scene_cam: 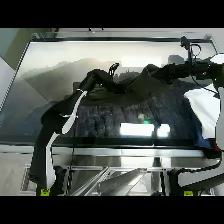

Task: Fold the shirts.

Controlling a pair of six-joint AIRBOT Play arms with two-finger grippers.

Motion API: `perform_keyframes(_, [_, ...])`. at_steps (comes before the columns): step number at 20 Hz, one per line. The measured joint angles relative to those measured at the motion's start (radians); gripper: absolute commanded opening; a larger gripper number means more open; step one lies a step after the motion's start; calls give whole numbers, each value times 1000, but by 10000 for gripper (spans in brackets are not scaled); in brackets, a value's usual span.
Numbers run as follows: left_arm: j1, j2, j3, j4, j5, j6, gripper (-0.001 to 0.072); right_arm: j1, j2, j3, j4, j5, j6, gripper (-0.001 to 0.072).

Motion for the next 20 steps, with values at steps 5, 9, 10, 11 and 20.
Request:
perform_keyframes(5, [184, 235, 33, -88, 160, 56, 13, 10, 3, 0, 3, -24, 36, 21])
perform_keyframes(9, [395, 492, -32, -104, 227, 68, 13, 137, 3, 0, 53, -77, 63, 22])
perform_keyframes(10, [445, 548, -56, -107, 243, 75, 12, 193, 3, 0, 71, -102, 64, 21])
perform_keyframes(11, [495, 603, -82, -108, 259, 76, 13, 250, 3, 0, 82, -135, 70, 22])
perform_keyframes(20, [722, 917, -410, -114, 294, 172, 12, 748, -372, 358, 64, -713, 119, 690])
